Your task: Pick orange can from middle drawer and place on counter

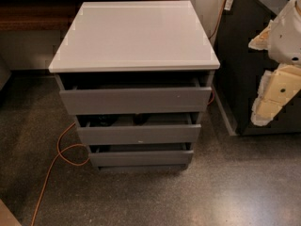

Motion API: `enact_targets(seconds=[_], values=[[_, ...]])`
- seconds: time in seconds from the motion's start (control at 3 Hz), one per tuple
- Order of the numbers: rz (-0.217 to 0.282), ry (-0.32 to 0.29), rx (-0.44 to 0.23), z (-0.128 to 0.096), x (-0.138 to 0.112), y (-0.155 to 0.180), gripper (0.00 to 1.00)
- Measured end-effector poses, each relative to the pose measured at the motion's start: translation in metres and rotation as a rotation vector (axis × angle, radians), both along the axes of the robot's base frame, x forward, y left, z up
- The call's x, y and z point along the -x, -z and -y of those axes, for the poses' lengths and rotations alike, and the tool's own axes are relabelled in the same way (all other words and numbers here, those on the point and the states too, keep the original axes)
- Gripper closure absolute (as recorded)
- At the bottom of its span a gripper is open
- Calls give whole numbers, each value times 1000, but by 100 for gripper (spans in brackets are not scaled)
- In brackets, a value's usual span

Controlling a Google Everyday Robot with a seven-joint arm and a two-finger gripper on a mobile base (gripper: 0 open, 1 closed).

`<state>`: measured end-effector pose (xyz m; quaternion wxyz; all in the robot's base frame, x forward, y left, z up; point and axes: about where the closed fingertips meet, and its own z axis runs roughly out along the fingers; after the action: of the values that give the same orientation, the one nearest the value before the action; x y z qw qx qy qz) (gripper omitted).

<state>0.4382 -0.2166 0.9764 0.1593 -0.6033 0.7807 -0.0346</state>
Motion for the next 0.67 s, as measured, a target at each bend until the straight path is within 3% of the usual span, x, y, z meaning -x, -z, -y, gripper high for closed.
enact_targets(seconds=[0.67], values=[[11,-2,-37,-6,-2,9,0]])
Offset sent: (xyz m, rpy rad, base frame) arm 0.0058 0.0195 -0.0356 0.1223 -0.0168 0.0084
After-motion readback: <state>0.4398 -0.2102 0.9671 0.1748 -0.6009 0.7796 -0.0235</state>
